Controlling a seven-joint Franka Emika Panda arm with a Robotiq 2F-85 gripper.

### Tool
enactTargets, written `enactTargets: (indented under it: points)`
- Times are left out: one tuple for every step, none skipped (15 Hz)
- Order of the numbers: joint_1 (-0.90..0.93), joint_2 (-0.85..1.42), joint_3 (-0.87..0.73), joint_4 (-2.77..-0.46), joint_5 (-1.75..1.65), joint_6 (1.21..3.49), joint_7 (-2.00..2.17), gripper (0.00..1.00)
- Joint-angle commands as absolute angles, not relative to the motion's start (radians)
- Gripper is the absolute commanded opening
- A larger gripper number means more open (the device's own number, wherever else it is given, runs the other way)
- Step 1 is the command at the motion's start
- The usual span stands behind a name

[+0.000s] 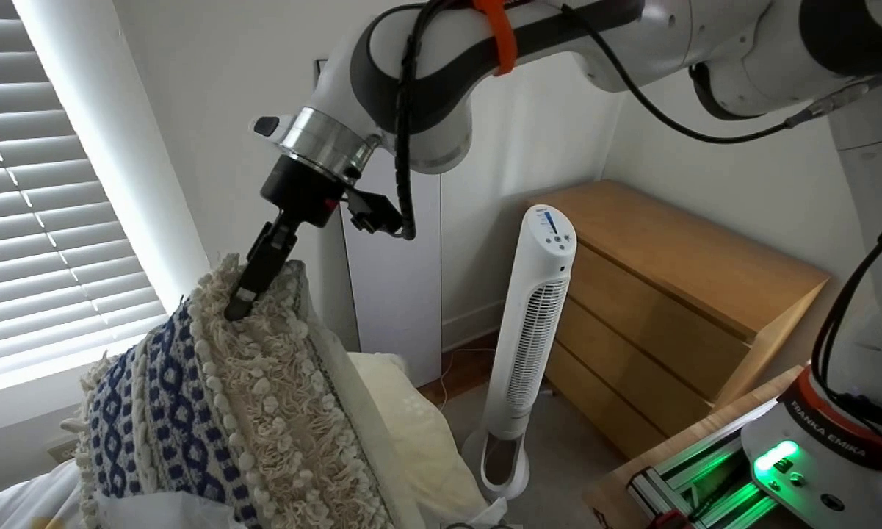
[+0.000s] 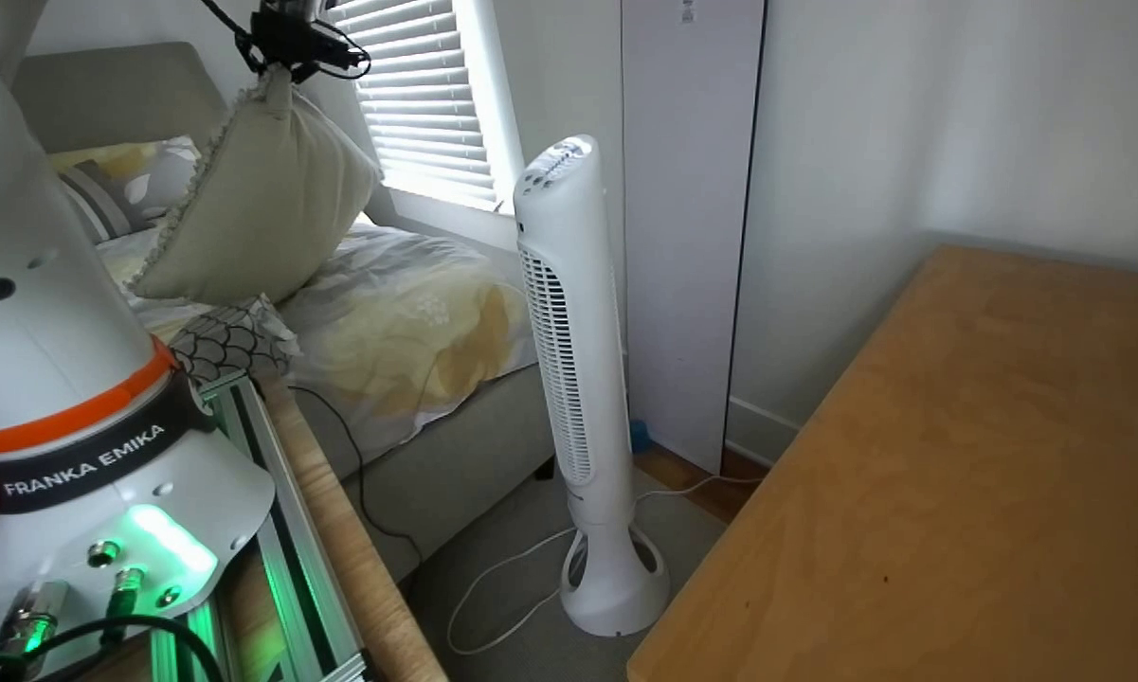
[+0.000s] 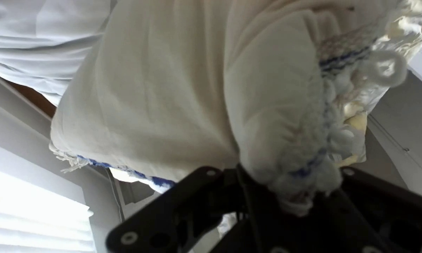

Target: Move the pillow from the bed to the table

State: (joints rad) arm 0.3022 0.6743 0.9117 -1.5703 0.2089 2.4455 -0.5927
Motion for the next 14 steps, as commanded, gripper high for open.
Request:
enactTargets:
  points:
    - [0.397, 0.671, 0.838, -1.467, 0.180, 2.458, -0.488, 0.04]
    - [0.402, 0.637, 0.816, -1.467, 0.170, 2.454, -0.450, 0.04]
    - [0.406, 0.620, 0.804, -1.464, 0.164, 2.449, -0.428, 0.04]
    - [0.411, 0.596, 0.788, -1.461, 0.156, 2.440, -0.400, 0.04]
    - [0.412, 0.570, 0.781, -1.461, 0.154, 2.434, -0.381, 0.04]
    - [0.420, 0.546, 0.766, -1.464, 0.145, 2.436, -0.361, 0.04]
    - [0.436, 0.521, 0.751, -1.456, 0.131, 2.420, -0.337, 0.04]
    - [0.454, 0.495, 0.733, -1.453, 0.110, 2.408, -0.318, 0.04]
    - [0.479, 0.465, 0.708, -1.447, 0.079, 2.388, -0.285, 0.04]
    - [0.502, 0.442, 0.685, -1.438, 0.051, 2.365, -0.259, 0.04]
    - [0.525, 0.426, 0.667, -1.424, 0.025, 2.340, -0.238, 0.04]
    - [0.551, 0.409, 0.647, -1.412, -0.005, 2.309, -0.214, 0.04]
    - [0.572, 0.401, 0.636, -1.391, -0.025, 2.269, -0.202, 0.04]
    - [0.594, 0.394, 0.624, -1.375, -0.041, 2.227, -0.182, 0.04]
